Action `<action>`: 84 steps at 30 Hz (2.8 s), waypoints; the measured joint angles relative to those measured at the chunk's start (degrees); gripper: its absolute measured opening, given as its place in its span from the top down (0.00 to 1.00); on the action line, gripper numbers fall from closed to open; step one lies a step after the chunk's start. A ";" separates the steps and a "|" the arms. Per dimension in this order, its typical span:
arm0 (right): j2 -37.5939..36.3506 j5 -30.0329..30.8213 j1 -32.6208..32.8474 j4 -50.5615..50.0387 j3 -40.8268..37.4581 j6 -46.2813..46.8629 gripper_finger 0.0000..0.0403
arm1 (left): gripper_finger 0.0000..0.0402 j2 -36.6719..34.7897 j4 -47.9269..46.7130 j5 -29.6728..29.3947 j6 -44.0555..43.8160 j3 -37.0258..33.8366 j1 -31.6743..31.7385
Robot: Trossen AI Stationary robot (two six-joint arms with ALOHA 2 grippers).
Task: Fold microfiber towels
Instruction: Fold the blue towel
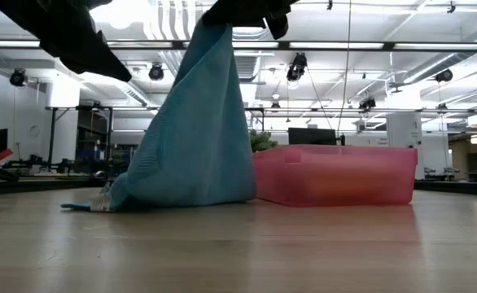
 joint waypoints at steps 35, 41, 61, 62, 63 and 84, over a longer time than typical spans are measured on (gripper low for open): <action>-0.09 -1.81 0.09 -9.41 -0.04 0.34 0.98 | 0.70 18.41 8.61 5.40 -67.45 -11.81 5.03; -0.09 -1.81 0.22 -9.38 -0.32 0.01 0.98 | 0.70 21.77 14.04 6.22 -65.99 -11.89 6.85; -0.05 -1.20 0.21 -9.25 -1.64 2.17 0.98 | 0.98 27.37 21.84 0.96 -49.73 -11.71 9.55; -0.04 -0.97 0.07 -9.25 -1.66 2.92 0.98 | 0.98 26.69 21.39 0.99 -47.37 -11.74 9.57; -0.04 -0.52 0.06 -9.29 -1.66 3.61 0.98 | 0.99 25.58 20.44 0.98 -45.49 -11.74 9.60; 5.46 2.77 -0.11 0.33 1.71 9.77 0.98 | 1.00 -4.27 24.12 5.95 -16.45 -11.58 3.08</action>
